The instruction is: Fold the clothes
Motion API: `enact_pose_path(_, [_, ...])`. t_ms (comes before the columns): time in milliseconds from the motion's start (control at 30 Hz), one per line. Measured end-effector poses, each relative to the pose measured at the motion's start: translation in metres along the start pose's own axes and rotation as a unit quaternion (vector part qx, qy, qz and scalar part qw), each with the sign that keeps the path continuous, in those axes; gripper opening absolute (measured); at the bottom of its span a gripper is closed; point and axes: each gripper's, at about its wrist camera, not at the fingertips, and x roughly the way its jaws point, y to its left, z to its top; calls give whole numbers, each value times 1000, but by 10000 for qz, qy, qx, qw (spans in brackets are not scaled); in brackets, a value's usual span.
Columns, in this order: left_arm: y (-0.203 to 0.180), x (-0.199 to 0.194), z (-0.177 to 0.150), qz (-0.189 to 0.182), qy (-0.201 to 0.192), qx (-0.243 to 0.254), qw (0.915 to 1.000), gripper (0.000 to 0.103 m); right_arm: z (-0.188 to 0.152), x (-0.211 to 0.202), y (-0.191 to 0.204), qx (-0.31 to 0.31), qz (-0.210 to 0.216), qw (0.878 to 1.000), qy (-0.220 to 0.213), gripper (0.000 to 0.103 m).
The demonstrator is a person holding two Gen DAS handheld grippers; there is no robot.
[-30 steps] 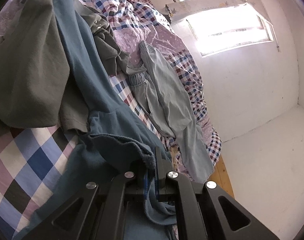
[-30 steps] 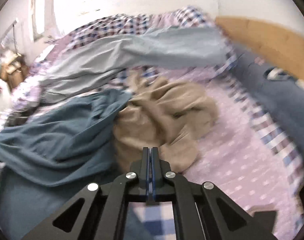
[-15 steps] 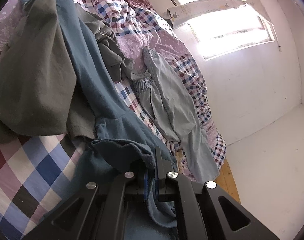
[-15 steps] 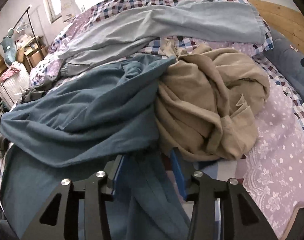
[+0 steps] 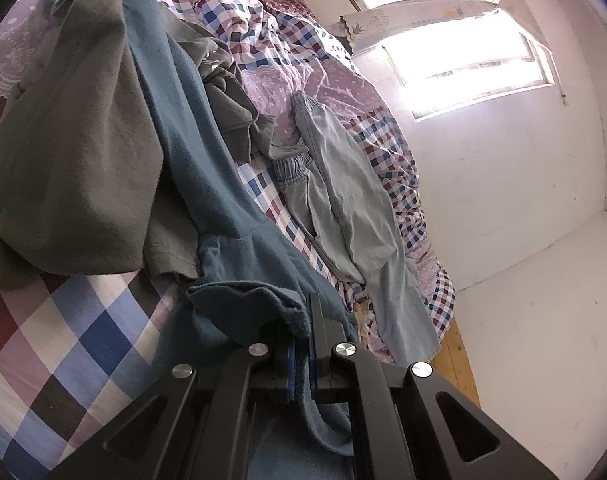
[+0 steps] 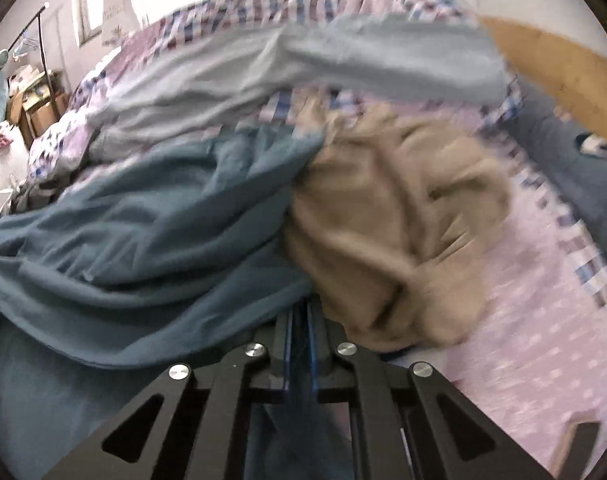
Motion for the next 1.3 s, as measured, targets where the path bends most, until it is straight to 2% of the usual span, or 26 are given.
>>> enact_pose_path(167, [-1,1,-1,-54,53,-18,10000,3,19,-52,-21,10,-599,9951,-784,4])
enact_pose_path(267, [-5,4,-5,-53,119,83,9999,3,26,-68,-38,209,-854,9914,-965,0])
enact_pose_path(333, [-7,8,-9,-19,202,156,9997,3,24,-62,-59,564,-952,9906,-803,0])
enact_pose_path(467, [-9,14,-17,88,376,262,9989,3,3,-37,-107,1585,-605,9854,-103,1])
enact_pose_path(600, [-10,15,-19,155,403,300,9986,3,0,-43,-103,1466,242,9887,-209,6])
enact_pose_path(633, [-9,15,-19,168,403,295,9986,3,0,-44,-100,1383,407,9892,-245,16])
enact_pose_path(667, [-8,15,-19,181,404,290,9986,3,-1,-46,-96,1301,559,9895,-280,35])
enact_pose_path(733, [-7,15,-20,210,412,283,9985,3,-2,-47,-88,1151,769,9898,-326,50])
enact_pose_path(967, [-7,18,-26,257,484,319,9980,3,-1,-27,-68,759,806,9936,-239,50])
enact_pose_path(1067, [-7,20,-28,283,527,328,9977,3,-1,-22,-60,494,360,9981,-47,45])
enact_pose_path(1133, [-6,21,-30,302,561,317,9975,3,-2,-20,-68,580,-70,9981,205,45])
enact_pose_path(1167, [-6,21,-31,305,583,322,9973,3,-1,-24,-72,699,-118,9972,223,45])
enact_pose_path(1233, [-6,22,-33,311,626,332,9970,3,3,-39,-78,878,-177,9960,76,47])
enact_pose_path(1300, [-6,24,-36,307,673,338,9967,3,13,-55,-73,885,-30,9959,-157,47])
